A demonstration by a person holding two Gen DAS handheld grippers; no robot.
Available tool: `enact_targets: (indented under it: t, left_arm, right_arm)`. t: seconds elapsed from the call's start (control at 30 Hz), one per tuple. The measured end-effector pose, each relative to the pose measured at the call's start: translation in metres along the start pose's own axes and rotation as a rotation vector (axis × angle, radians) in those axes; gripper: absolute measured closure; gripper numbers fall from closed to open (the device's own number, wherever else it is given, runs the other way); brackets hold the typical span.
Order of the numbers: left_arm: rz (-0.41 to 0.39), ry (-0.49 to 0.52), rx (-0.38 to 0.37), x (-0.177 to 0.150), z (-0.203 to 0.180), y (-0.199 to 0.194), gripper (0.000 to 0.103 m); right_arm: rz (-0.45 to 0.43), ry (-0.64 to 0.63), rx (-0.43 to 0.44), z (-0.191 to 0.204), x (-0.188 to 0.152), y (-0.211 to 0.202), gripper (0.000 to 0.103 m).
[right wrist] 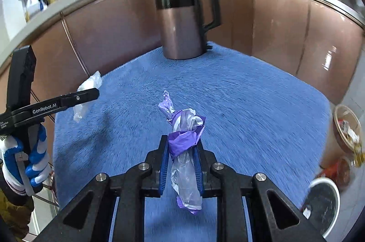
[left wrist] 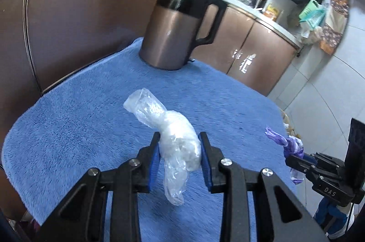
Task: Collect trash
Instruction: 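Grasp the white plastic bag with the left gripper while the right grasps the purple-clear wrapper, then carry both items over the bin and open both grippers to drop them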
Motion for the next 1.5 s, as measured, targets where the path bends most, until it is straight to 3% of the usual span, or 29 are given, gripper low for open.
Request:
enact_targets:
  t: [0.27,0.4,0.6,1.03,1.27,1.5]
  left_arm:
    - [-0.054,0.069,-0.063,0.002,-0.063,-0.037,0.073]
    - [-0.024,0.146,-0.105,-0.005,-0.114,-0.030,0.073]
    - [0.056,0.291,-0.183,-0.027,-0.200,-0.002,0.073]
    - [0.279,0.583,-0.318,-0.102,-0.381,0.106,0.073]
    - [0.347,0.641,-0.335,-0.126,-0.442,0.165,0.071]
    - [0.381,0.616,-0.356,-0.132,-0.466,0.199,0.071]
  right_arm:
    - [-0.106,0.078,-0.090,-0.040,-0.028,-0.088,0.084]
    - [-0.168,0.140,-0.155,-0.072,-0.044,-0.128,0.084]
    - [-0.192,0.260,-0.275,-0.124,-0.080,-0.159,0.084]
    - [-0.147,0.574,-0.454,-0.264,-0.167,-0.169,0.082]
    - [-0.096,0.633,-0.484,-0.315,-0.186,-0.146,0.082]
    - [-0.059,0.653,-0.497,-0.344,-0.194,-0.129,0.082]
Point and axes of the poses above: each gripper's, at about its wrist camera, not at the fingertips, and y roughly the way its jaws point, z to its left, x to its top, the point moved 1 cm from there along y, roughly the way its jaws point, and after that the axes turned 5 degrees about -z, right-handed, at the moved point
